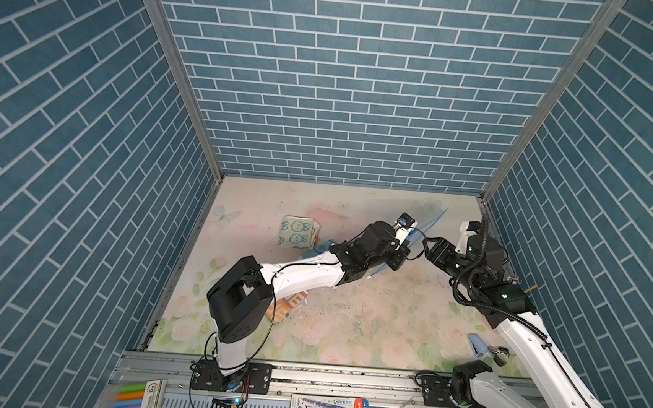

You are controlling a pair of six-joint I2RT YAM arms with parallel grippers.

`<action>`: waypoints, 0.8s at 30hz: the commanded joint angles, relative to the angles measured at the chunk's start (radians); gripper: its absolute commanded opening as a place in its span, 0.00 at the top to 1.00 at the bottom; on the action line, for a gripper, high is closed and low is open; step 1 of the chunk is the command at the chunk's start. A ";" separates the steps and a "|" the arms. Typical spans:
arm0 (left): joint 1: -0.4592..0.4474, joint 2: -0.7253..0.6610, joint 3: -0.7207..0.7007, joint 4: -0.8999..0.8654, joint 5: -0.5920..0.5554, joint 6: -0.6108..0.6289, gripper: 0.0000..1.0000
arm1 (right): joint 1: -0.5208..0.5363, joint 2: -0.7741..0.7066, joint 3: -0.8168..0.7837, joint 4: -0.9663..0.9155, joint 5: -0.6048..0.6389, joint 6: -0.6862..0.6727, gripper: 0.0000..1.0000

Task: Place the folded towel into the vacuum bag
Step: Open the vacuum bag at the center of the board.

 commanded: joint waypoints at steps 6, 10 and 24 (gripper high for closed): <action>0.016 -0.045 0.012 -0.036 0.125 0.018 1.00 | -0.002 0.106 0.075 0.048 -0.031 0.005 0.33; 0.026 -0.050 -0.004 -0.016 0.114 -0.019 1.00 | -0.003 0.128 0.070 0.040 -0.032 0.013 0.34; 0.058 -0.027 0.031 -0.017 0.072 -0.110 1.00 | -0.002 0.059 -0.016 0.042 -0.054 0.009 0.36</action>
